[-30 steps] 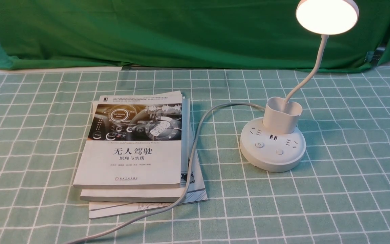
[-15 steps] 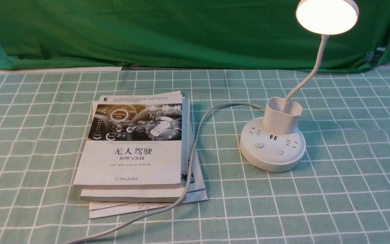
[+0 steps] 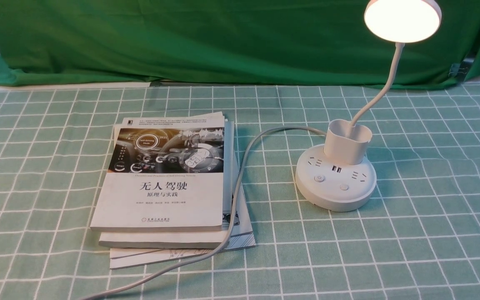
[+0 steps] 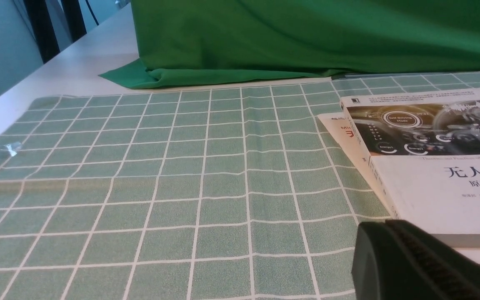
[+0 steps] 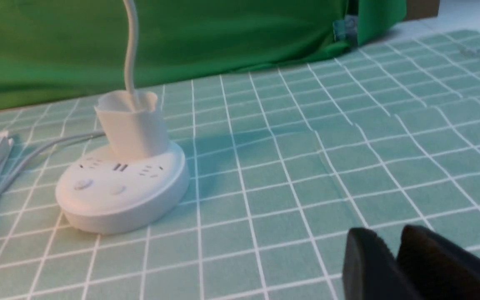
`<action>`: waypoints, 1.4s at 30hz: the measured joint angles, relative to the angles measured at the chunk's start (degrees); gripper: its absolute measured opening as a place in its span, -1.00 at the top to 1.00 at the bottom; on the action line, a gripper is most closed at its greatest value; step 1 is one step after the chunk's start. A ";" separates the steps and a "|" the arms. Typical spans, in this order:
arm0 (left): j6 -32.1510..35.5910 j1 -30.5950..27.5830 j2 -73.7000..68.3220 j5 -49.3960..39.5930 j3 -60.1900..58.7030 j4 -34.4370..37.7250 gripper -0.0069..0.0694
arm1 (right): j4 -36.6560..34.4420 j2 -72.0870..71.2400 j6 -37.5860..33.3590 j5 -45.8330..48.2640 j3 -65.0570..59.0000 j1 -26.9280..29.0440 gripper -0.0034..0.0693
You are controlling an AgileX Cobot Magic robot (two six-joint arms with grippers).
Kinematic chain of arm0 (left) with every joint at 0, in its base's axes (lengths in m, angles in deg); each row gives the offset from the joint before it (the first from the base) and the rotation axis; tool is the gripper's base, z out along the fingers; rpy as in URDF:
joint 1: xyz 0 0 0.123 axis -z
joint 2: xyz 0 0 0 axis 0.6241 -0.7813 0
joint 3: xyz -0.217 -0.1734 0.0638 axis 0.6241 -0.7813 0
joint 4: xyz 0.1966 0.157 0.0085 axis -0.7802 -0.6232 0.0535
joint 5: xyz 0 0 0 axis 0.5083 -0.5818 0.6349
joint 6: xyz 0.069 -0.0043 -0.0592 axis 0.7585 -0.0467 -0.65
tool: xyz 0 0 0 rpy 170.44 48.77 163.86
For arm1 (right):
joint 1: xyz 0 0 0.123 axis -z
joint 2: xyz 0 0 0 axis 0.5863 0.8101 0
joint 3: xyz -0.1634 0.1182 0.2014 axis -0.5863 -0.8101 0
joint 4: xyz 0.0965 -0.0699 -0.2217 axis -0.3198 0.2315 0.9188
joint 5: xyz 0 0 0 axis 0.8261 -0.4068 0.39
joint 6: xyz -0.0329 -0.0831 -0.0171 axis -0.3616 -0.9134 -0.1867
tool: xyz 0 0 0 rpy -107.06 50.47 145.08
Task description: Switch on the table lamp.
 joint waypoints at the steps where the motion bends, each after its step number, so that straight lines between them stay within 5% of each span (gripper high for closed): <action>1: 0.00 0.00 0.00 0.00 0.00 0.00 0.76 | 0.08 0.00 0.00 0.00 0.00 0.00 0.41; 42: 0.00 0.00 0.00 0.00 0.00 0.00 0.76 | 0.08 0.00 0.02 0.00 0.00 0.00 0.26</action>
